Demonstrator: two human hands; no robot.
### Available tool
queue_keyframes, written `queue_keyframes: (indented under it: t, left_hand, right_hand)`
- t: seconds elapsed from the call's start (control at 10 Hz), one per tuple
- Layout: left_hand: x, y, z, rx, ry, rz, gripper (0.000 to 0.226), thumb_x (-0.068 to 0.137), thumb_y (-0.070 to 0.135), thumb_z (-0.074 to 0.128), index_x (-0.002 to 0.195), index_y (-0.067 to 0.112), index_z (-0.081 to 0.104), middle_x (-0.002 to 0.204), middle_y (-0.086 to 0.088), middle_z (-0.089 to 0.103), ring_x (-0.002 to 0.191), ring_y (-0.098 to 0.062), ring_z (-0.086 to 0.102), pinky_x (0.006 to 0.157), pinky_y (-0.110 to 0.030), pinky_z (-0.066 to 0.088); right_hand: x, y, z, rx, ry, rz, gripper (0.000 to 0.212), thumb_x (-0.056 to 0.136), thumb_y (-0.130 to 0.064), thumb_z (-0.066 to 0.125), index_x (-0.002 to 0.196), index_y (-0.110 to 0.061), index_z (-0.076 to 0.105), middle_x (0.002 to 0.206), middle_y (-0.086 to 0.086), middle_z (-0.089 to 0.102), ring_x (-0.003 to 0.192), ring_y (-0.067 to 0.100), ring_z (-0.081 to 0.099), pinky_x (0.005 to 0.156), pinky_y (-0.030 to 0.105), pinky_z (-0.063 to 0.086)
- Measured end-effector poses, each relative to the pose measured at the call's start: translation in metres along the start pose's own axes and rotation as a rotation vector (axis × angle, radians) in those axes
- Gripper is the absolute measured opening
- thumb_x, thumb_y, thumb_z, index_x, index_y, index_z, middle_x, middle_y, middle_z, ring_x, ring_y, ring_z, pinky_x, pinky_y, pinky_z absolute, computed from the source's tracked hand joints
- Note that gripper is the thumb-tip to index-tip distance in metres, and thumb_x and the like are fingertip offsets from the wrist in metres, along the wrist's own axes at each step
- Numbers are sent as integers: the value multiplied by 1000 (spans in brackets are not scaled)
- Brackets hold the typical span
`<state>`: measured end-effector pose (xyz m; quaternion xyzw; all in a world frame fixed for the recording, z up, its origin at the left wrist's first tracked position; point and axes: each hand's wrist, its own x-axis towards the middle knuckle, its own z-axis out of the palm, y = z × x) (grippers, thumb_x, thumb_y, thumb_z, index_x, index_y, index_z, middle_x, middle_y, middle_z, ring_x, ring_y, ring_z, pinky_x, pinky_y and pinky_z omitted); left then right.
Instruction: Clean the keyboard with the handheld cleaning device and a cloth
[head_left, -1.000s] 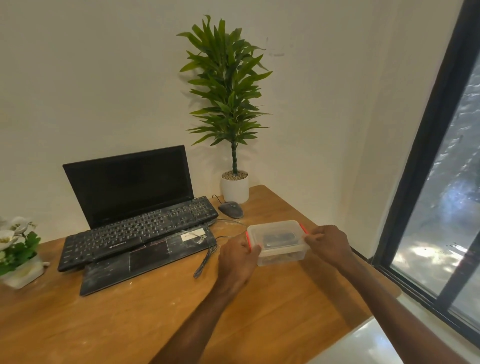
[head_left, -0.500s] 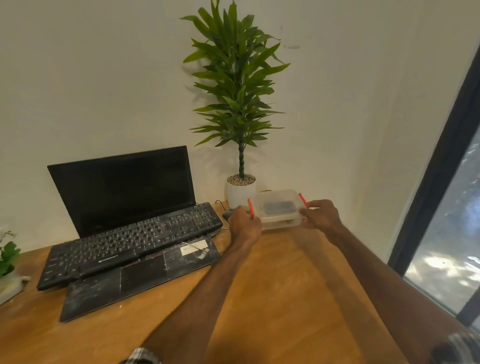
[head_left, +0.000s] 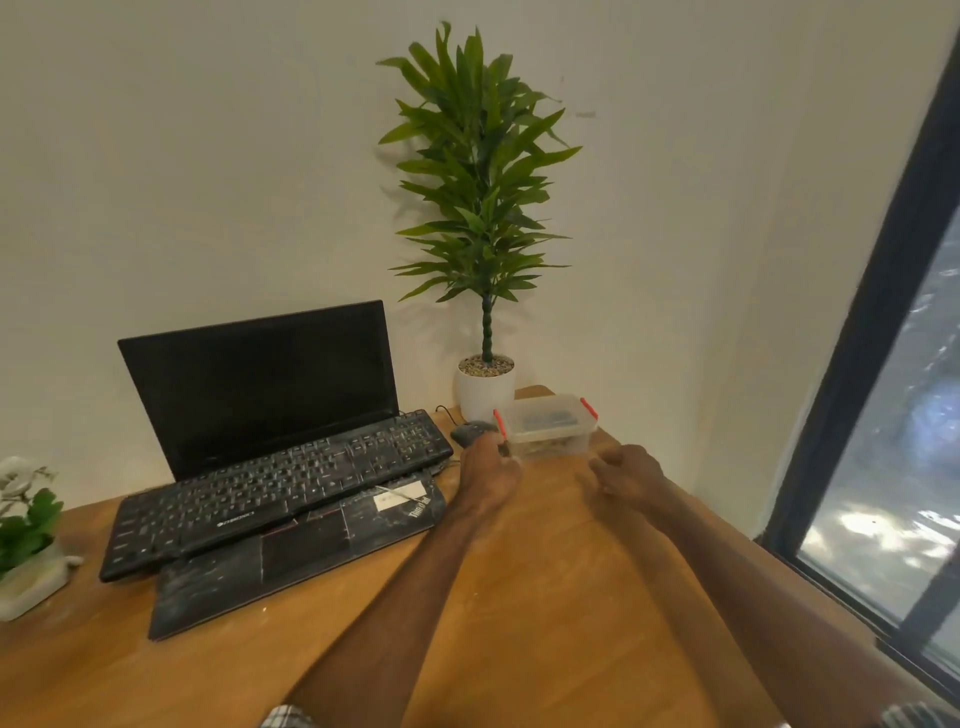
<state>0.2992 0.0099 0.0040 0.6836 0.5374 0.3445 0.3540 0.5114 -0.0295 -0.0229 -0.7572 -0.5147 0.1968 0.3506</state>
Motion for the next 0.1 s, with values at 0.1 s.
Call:
queue_keyframes:
  t: [0.1]
  left_hand:
    - [-31,13,-10,116,-13,28,39,93,2,67,132,3,65,130,-8,67,122,-24,62,84,-23,42]
  right_hand:
    - [-37,-6,-9,-35,1,-34,43,99,-33,57,85,5,72,74,16,66,70,26,64,79,47,56]
